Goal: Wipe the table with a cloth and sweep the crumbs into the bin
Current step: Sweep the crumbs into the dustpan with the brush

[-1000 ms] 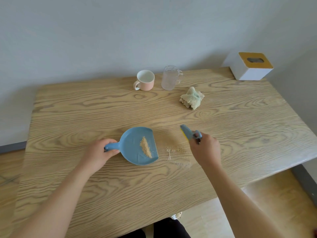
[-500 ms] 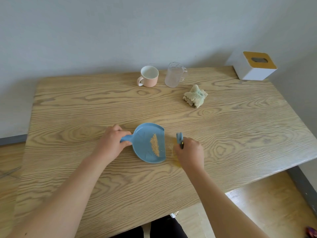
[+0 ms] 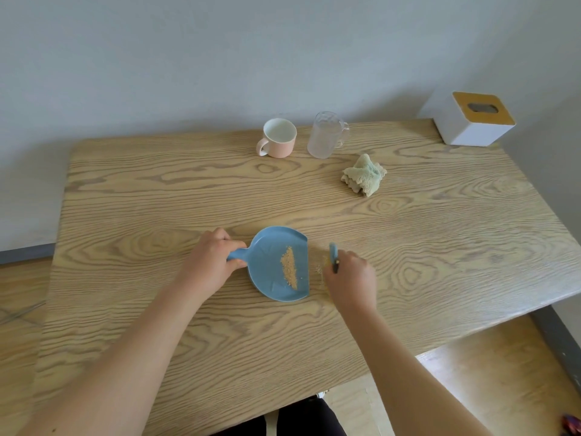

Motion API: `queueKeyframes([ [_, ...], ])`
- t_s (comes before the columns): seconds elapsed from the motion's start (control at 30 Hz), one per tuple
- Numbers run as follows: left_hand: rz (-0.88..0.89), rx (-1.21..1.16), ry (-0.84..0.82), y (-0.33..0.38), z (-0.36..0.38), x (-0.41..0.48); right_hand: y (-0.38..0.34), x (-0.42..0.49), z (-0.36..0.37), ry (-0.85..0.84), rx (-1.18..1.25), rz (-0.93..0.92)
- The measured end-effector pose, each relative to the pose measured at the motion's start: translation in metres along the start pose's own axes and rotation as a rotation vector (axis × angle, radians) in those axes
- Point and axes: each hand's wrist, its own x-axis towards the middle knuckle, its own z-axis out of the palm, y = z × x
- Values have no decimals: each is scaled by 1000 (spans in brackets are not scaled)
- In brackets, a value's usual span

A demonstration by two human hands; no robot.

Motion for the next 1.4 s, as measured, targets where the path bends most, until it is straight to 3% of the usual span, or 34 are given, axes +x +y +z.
queueKeyframes([
  [0.2, -6, -8, -5, -4, 4, -1, -34, 3, 0, -46, 258, 1],
  [0.5, -62, -26, 35, -19, -1, -9, 11, 26, -27, 131, 95, 91],
  [0.67, -47, 10, 54, -19, -3, -11, -14, 22, -5, -28, 31, -35],
  [0.77, -43, 32, 50, -15, -2, -11, -37, 17, 3, -113, 136, -60],
  [0.9, -57, 15, 50, -16, -1, -10, -34, 25, -10, -71, 265, 32],
  [1.03, -69, -19, 60, -19, 0, -11, -12, 30, -24, -9, 121, 55],
  [1.17, -64, -4, 61, -20, 0, -12, -19, 19, -11, -95, 17, -61],
  [1.27, -67, 0, 54, -20, 0, -12, -41, 9, -2, -180, 110, -117],
  [1.4, -106, -51, 47, -22, 2, -17, -42, 20, -14, -116, 210, -47],
])
